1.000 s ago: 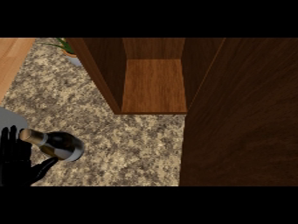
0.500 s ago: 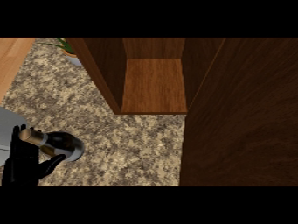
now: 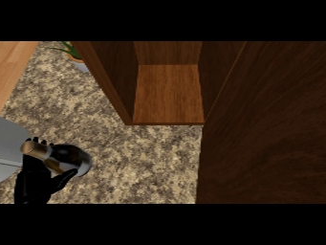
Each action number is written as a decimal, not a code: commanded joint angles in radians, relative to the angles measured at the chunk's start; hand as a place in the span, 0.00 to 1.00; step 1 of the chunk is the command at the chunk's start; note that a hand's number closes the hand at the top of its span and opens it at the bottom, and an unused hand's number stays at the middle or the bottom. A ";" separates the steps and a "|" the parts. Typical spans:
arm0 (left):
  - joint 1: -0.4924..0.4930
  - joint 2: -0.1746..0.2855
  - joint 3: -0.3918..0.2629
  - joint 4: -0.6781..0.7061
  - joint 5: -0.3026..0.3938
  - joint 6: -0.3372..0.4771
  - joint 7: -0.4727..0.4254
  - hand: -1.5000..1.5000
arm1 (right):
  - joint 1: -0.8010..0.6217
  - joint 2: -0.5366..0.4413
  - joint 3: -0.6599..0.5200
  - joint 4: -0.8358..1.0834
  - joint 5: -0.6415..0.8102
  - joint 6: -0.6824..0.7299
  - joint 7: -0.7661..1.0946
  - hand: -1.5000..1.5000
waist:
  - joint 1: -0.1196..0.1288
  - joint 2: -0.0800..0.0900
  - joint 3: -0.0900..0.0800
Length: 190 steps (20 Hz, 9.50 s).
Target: Pick up the wine, place it into the cabinet and close the cabinet
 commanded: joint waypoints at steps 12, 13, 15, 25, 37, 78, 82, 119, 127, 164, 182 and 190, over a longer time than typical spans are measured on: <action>-0.081 0.016 0.009 0.132 0.094 -0.140 -0.066 1.00 | 0.045 0.013 0.015 -0.134 -0.044 -0.010 0.050 0.00 | 0.003 0.000 0.000; -0.074 0.026 -0.016 0.058 0.087 -0.130 0.001 1.00 | 0.002 0.008 0.008 -0.165 -0.068 -0.036 0.103 0.00 | 0.003 -0.001 0.000; -0.174 0.011 -0.032 0.246 -0.006 -0.105 -0.151 1.00 | 0.024 0.035 0.059 -0.130 -0.014 -0.030 0.053 0.00 | -0.005 0.002 -0.001; -0.052 0.105 -0.170 0.096 -0.206 -0.139 -0.253 1.00 | 0.031 0.026 -0.001 -0.136 -0.059 -0.003 0.052 0.00 | 0.001 -0.004 0.001; 0.000 0.077 -0.217 -0.153 -0.282 -0.040 -0.304 1.00 | 0.050 0.019 -0.012 -0.150 -0.086 0.012 0.079 0.00 | 0.004 -0.003 0.001; -0.477 -0.043 -0.818 -0.566 -0.318 0.672 0.448 1.00 | 0.033 0.034 -0.022 -0.143 -0.083 0.011 0.082 0.00 | -0.007 0.000 0.001; -0.591 -0.043 -0.858 -0.485 -0.298 0.786 0.477 1.00 | 0.024 0.033 -0.056 -0.056 -0.089 0.044 0.010 0.00 | -0.008 0.001 0.001; -0.561 -0.043 -0.787 -0.054 -0.149 0.782 -0.007 1.00 | 0.023 -0.004 -0.131 -0.095 -0.175 0.060 0.042 0.00 | -0.002 0.000 0.001; -0.702 -0.043 -0.670 0.140 -0.061 0.703 -0.058 1.00 | -0.077 0.020 -0.066 -0.040 -0.095 0.005 0.078 0.00 | -0.002 0.003 0.000; -1.129 -0.043 -0.394 0.843 0.055 0.602 -0.321 1.00 | -0.008 0.034 -0.053 -0.038 -0.128 0.063 0.026 0.00 | -0.045 0.013 0.000; -1.158 -0.018 -0.271 0.989 0.109 0.494 -0.416 1.00 | 0.001 0.057 0.002 -0.033 -0.080 0.055 -0.002 0.00 | -0.049 0.021 -0.001; -1.180 -0.021 -0.284 1.046 0.076 0.562 -0.409 0.00 | 0.056 0.073 0.014 -0.008 -0.074 0.078 -0.053 0.00 | -0.054 0.022 0.000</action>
